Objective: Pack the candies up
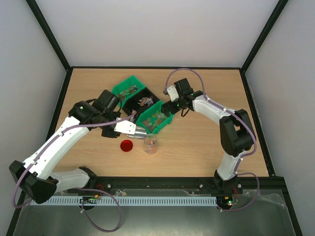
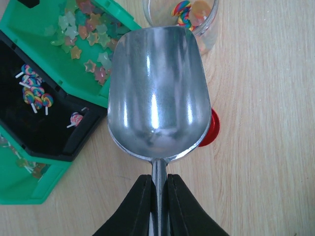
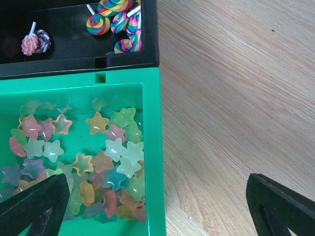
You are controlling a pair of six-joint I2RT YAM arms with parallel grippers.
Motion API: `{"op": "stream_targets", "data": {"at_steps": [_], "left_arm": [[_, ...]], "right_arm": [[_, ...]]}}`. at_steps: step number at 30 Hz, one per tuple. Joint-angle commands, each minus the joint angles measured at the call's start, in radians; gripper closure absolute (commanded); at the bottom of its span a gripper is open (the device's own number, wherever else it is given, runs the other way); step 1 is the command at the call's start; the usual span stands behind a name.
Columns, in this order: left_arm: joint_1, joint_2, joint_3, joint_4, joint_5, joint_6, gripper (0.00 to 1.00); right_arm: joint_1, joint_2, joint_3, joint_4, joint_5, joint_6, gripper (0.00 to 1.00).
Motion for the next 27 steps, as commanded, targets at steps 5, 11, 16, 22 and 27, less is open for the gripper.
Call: {"op": "stream_targets", "data": {"at_steps": [5,11,16,22,27], "left_arm": [[0.063,0.037,0.102,-0.002,-0.111,-0.034,0.98],[0.268,0.18,0.236,0.0,-0.133,-0.055,0.98],[0.355,0.35,0.368,-0.034,-0.228,-0.057,0.98],[0.388,0.486,0.467,-0.024,-0.318,-0.083,0.98],[0.389,0.627,0.602,-0.036,-0.417,-0.069,0.98]], "right_arm": [[-0.005,-0.021,0.012,-0.046,-0.015,-0.02,0.03],[-0.004,-0.027,0.0,-0.038,0.004,-0.039,0.11],[0.001,-0.019,0.0,-0.037,0.026,-0.041,0.17],[0.015,-0.009,-0.006,-0.026,0.066,-0.047,0.25],[0.039,0.004,-0.007,-0.022,0.086,-0.053,0.29]]}}
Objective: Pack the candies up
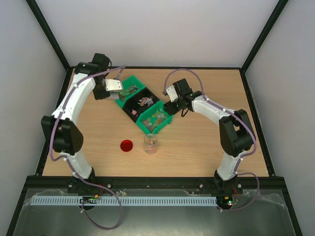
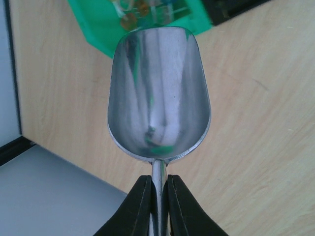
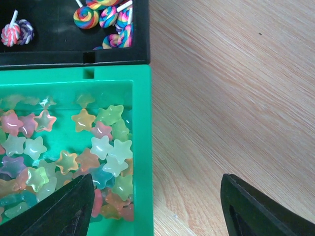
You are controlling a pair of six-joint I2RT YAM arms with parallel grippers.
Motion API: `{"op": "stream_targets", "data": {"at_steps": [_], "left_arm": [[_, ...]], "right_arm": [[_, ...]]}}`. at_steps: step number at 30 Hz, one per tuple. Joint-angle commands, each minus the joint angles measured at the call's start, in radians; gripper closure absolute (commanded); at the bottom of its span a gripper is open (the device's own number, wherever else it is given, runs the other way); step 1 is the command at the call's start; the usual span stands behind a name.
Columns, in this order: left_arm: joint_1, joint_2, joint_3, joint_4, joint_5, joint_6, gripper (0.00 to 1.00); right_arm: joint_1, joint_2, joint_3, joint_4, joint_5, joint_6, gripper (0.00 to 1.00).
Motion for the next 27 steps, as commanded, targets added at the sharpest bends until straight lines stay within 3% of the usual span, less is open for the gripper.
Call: {"op": "stream_targets", "data": {"at_steps": [1,5,27], "left_arm": [[0.005,0.118,0.157,-0.053,-0.114,-0.004,0.98],[0.004,0.243,0.296,-0.129,-0.138,-0.001,0.98],[-0.08,0.468,0.388,-0.128,-0.284,0.043,0.98]], "right_arm": [[0.029,0.007,-0.006,-0.022,0.032,-0.013,0.3],[0.047,0.013,-0.008,-0.02,0.044,-0.016,0.34],[0.095,0.024,-0.026,0.007,0.052,-0.032,0.48]]}}
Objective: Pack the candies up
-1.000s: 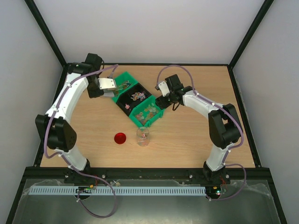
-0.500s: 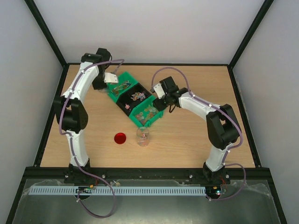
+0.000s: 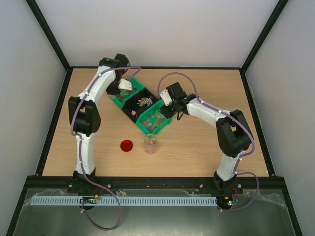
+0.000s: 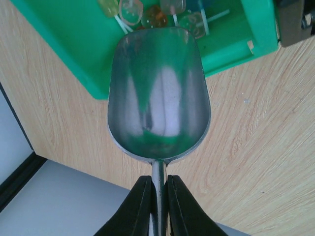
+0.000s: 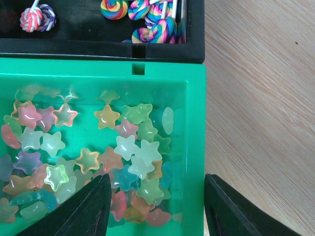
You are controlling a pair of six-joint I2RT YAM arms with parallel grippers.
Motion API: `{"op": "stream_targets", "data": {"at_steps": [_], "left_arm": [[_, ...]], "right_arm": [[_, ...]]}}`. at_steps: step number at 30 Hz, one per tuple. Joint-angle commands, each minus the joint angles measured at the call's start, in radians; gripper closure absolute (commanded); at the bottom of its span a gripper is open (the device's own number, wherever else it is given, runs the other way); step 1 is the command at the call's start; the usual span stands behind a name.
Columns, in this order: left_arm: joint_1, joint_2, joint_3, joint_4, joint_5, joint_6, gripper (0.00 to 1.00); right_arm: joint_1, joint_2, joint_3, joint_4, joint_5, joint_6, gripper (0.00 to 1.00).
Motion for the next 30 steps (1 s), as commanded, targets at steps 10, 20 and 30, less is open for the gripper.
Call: {"op": "stream_targets", "data": {"at_steps": [10,20,30], "left_arm": [[-0.016,0.11,0.043,-0.053,0.046,-0.011,0.98],[0.035,0.112,0.01,-0.015,0.328,-0.027,0.98],[0.091,0.055,-0.166,0.214,0.584,-0.11,0.98]], "right_arm": [[0.016,0.011,-0.032,0.015,0.016,-0.031,0.58],[0.016,0.007,-0.038,0.024,0.027,-0.047,0.61],[0.016,-0.003,-0.045,0.03,0.021,-0.059,0.67]]}}
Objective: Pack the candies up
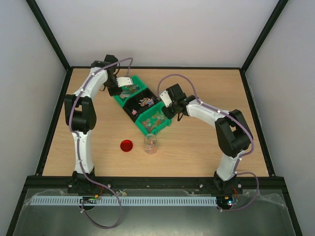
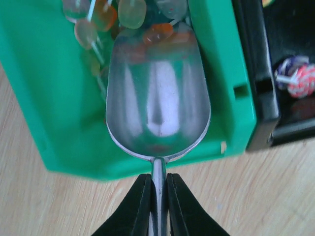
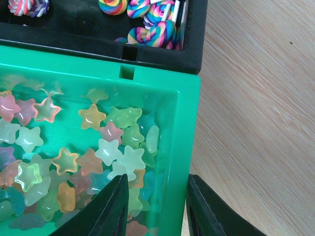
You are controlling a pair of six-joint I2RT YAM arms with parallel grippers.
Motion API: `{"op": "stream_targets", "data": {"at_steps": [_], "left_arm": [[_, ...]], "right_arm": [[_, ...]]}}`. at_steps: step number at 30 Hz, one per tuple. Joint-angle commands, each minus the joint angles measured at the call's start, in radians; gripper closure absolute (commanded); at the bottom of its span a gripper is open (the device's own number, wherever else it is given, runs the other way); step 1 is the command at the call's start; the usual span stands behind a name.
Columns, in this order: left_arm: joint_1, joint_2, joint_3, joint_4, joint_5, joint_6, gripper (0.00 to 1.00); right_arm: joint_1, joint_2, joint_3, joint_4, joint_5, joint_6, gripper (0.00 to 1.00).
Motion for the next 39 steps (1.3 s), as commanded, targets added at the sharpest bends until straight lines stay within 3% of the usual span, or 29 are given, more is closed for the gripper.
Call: {"op": "stream_targets", "data": {"at_steps": [1,20,23,39], "left_arm": [[0.005,0.003,-0.143,0.107,0.177,-0.046,0.98],[0.16,-0.123,-0.464,0.529,0.52,-0.267,0.98],[0.189,-0.156,-0.531,0.595,0.558,-0.279,0.98],[0.255,-0.283,-0.754,0.924,0.696,-0.359,0.98]], "right_arm": [[0.012,-0.009,-0.018,-0.006,-0.015,-0.016,0.67],[0.012,0.006,-0.006,-0.009,0.011,0.0,0.73],[0.012,0.024,0.014,-0.026,0.028,0.015,0.76],[0.012,0.038,0.018,-0.031,0.04,0.019,0.76]]}}
